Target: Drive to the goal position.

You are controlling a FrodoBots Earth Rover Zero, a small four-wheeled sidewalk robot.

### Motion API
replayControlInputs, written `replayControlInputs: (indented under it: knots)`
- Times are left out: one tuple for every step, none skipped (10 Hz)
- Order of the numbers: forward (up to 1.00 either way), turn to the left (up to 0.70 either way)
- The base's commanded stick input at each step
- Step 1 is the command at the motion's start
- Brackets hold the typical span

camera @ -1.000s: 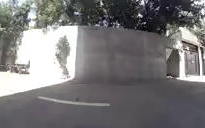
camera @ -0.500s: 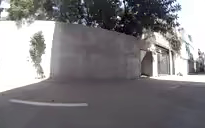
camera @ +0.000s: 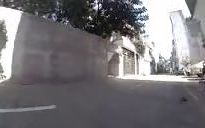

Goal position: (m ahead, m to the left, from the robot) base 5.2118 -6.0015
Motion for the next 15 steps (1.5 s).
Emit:
replayControlInputs:
  knots:
    - [1.0, -0.27]
    - [1.0, -0.27]
    - [1.0, -0.27]
    - [1.0, -0.27]
    - [1.0, -0.27]
    - [1.0, -0.27]
    - [1.0, -0.1]
    - [1.0, 0.0]
    - [1.0, 0.0]
    - [1.0, 0.0]
    - [1.0, 0.0]
    - [1.0, 0.0]
    - [1.0, 0.0]
    - [1.0, 0.0]
    - [1.0, 0.0]
